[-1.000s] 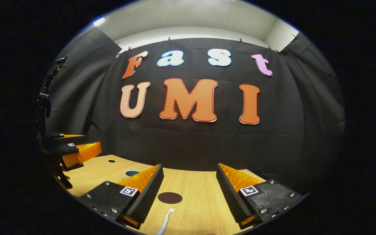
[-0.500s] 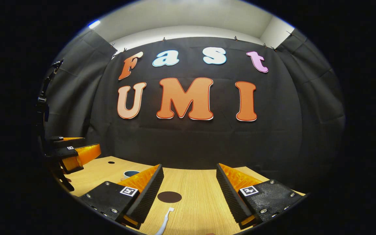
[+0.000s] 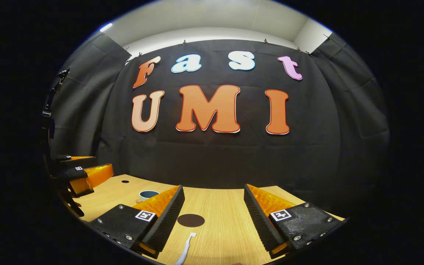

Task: Put the toothbrush and toothpaste on the desktop into the cup, then pick up the cup and place it on the coaster on the desktop.

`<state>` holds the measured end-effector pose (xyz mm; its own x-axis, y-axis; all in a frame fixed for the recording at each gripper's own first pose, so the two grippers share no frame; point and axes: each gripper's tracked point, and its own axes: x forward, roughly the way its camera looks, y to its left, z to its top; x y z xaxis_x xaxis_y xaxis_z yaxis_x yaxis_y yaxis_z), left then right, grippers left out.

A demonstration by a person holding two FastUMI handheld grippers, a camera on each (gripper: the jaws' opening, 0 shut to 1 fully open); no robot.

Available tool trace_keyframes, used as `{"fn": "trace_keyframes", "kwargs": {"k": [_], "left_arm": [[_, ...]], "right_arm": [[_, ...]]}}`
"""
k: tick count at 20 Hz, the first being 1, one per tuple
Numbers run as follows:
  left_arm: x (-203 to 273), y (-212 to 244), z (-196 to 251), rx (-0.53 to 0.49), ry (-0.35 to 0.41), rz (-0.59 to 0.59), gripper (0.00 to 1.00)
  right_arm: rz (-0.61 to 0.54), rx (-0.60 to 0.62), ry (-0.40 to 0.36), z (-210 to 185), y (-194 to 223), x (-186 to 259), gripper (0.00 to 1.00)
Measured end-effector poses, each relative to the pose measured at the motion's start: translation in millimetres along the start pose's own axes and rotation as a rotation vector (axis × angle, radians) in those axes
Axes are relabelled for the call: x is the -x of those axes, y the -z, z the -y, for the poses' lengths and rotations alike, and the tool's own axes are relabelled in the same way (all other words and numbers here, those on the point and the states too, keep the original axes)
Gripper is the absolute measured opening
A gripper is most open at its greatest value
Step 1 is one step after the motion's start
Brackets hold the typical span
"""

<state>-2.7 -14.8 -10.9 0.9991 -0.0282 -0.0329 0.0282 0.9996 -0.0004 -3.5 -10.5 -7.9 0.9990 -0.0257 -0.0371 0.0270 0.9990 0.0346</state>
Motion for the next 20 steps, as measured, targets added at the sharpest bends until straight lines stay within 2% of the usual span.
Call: {"fn": "trace_keyframes", "kwargs": {"k": [12,20], "left_arm": [[-16.3,57.8,9.5,0.045,0.033,-0.209,0.99],[-20.8,88.6,12.8,0.022,0.028,-0.331,0.99]], "right_arm": [[-0.107,-0.016,-0.013,-1.9,30.4,-1.1,0.98],[-0.205,-0.027,-0.026,-9.8,59.0,-5.5,0.98]]}}
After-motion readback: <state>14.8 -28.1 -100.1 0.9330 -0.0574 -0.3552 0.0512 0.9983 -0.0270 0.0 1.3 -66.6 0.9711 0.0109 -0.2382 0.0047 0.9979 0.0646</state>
